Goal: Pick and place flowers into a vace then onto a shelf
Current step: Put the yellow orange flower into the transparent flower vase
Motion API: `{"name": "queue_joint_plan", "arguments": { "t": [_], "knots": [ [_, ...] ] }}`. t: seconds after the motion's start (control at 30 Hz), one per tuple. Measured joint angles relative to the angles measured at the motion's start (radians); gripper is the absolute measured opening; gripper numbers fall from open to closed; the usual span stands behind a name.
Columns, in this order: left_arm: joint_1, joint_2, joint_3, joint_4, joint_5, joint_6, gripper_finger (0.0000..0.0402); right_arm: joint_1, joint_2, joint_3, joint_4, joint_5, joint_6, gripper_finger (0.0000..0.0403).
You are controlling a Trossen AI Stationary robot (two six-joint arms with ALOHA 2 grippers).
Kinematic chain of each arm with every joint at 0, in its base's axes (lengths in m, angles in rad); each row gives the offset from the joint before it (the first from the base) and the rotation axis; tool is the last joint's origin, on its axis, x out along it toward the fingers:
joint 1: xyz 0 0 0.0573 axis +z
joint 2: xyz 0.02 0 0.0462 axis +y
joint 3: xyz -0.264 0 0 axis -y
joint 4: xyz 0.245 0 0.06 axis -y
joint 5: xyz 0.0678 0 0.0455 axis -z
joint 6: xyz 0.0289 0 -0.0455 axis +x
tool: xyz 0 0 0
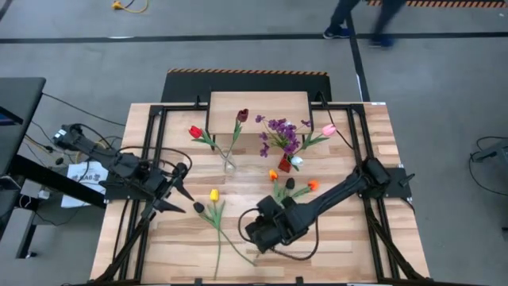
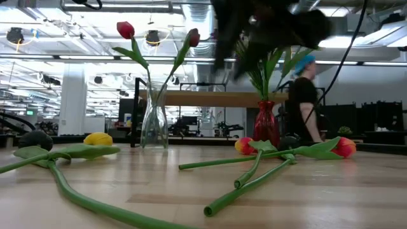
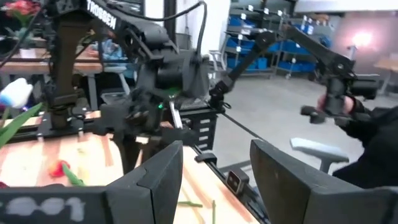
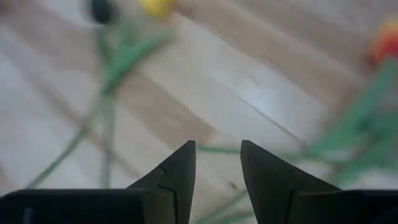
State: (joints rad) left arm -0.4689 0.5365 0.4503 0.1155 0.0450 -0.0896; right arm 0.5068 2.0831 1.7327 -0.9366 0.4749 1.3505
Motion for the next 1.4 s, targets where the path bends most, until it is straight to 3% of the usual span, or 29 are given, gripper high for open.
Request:
{"name": "queue_joint_plan", "arguments": {
  "t": [0.13,0.27,0.43,0.73,0.97,1.4],
  "knots": [
    [-0.032,-0.001,0.0,-0.019,0.0,0.038,0.0177,0.01,0.048,0.002,-0.053,0.003,0.219,0.012],
    [-0.055,-0.001,0.0,-0.026,0.001,0.059,0.0176,0.007,0.107,-0.001,-0.057,0.0,0.319,0.012],
    [-0.068,0.0,0.0,-0.064,0.001,0.082,0.0176,-0.013,0.166,-0.001,0.001,-0.007,0.325,0.012],
    [-0.069,-0.001,0.0,-0.082,0.059,0.081,0.0176,-0.065,0.149,0.001,-0.007,-0.007,0.368,0.012],
    [-0.068,-0.001,0.0,-0.089,0.105,0.081,0.0175,-0.073,0.15,0.0,-0.136,-0.13,0.439,0.012],
    [-0.068,-0.001,0.0,-0.076,0.106,0.08,0.0175,-0.097,0.151,0.0,-0.191,-0.11,0.43,0.012]
  ]
}}
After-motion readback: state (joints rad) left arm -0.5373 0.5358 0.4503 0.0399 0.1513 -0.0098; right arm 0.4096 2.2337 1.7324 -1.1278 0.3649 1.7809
